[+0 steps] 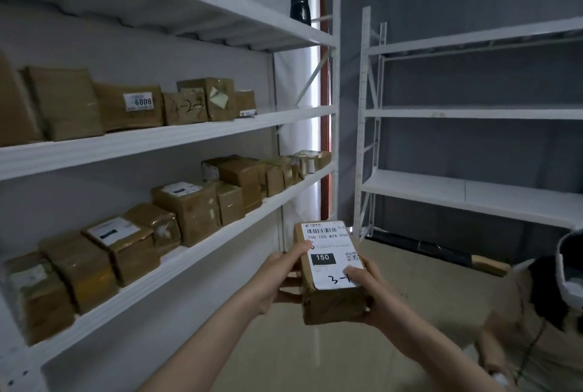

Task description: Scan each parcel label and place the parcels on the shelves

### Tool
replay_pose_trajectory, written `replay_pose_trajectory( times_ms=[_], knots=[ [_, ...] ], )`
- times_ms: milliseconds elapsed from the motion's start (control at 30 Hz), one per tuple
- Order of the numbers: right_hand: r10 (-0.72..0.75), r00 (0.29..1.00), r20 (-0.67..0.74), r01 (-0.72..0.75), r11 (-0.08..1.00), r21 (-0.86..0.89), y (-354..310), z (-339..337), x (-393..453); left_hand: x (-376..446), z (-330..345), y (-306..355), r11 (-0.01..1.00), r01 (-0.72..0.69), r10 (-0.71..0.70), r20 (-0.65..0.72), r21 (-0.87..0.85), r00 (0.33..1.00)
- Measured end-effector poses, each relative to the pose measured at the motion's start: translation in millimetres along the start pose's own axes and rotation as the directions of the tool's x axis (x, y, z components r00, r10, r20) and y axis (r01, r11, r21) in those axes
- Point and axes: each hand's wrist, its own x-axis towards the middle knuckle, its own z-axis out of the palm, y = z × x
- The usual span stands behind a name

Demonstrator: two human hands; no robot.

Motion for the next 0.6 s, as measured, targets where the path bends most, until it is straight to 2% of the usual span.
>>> replay_pose_trajectory(
  times_ms=[200,333,467,600],
  knots=[
    [-0.084,0.991,0.102,0.091,0.994,-0.065,-45,-28,114,107,-24,48,0.997,-0.061,0.060,-0.033,-0.051,0.998],
    [-0.191,0.966,0.172,0.221,0.959,-0.178,-68,-40,187,170,-42,83,0.992,-0.115,0.113,-0.053,-0.052,0.992],
    [-0.299,0.941,0.158,0.322,0.934,-0.154,-79,-49,251,227,-52,111,0.988,-0.148,0.145,-0.077,-0.034,0.986],
    [-0.336,0.930,0.147,0.355,0.926,-0.126,-89,-59,312,283,-62,132,0.986,-0.160,0.154,-0.127,-0.037,0.980]
  ],
)
